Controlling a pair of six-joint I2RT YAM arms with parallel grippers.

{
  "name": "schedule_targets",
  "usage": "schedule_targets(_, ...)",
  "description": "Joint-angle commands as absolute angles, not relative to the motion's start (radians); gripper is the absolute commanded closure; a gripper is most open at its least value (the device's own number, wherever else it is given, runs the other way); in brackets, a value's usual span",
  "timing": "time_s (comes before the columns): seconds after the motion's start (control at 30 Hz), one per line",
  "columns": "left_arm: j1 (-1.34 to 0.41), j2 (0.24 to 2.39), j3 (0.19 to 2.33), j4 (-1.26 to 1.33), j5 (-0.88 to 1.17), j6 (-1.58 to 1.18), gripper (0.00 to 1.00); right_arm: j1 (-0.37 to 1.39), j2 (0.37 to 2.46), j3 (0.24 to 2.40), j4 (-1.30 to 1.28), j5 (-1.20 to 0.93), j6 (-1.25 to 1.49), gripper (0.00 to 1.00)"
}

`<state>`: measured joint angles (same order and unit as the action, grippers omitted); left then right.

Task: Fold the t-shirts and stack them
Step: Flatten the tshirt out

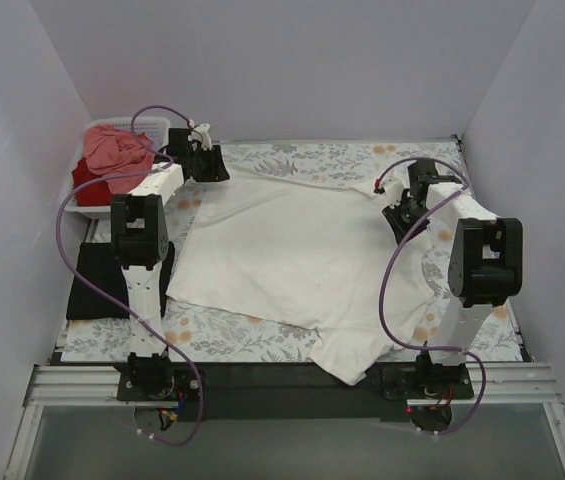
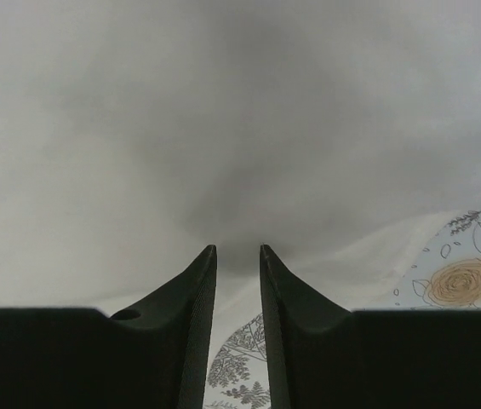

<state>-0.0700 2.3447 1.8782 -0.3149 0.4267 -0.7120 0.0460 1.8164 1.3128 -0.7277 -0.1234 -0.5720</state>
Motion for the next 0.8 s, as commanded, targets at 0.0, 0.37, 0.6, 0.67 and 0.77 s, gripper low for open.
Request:
schedule_targets(0.0, -0.066, 2.232, 1.838, -0.318, 0.416, -0.693, 0.57, 0.041, 1.908, 1.342, -0.723, -0.031, -0.609, 0.67)
schedule_targets(0.37, -0.051, 2.097, 1.691, -0.344, 0.417, -0.732, 0.50, 0.009, 2.313, 1.771, -0.611, 0.236, -0.672, 0.69)
schedule_targets(0.6, -0.043, 2.103, 1.713, -0.322, 0.457, -0.761, 0.51, 0.009, 2.410, 2.132, -0.512, 0.273, -0.706, 0.66)
schedule_targets(0.67, -0.043, 2.140, 1.762, -0.324, 0.465, -0.767, 0.53, 0.034, 2.303, 2.088, -0.517, 0.206, -0.707, 0.64)
schedule_targets(0.77, -0.043, 2.206, 1.839, -0.321, 0.477, -0.784, 0.53, 0.106, 2.115, 1.909, -0.531, 0.090, -0.724, 0.63)
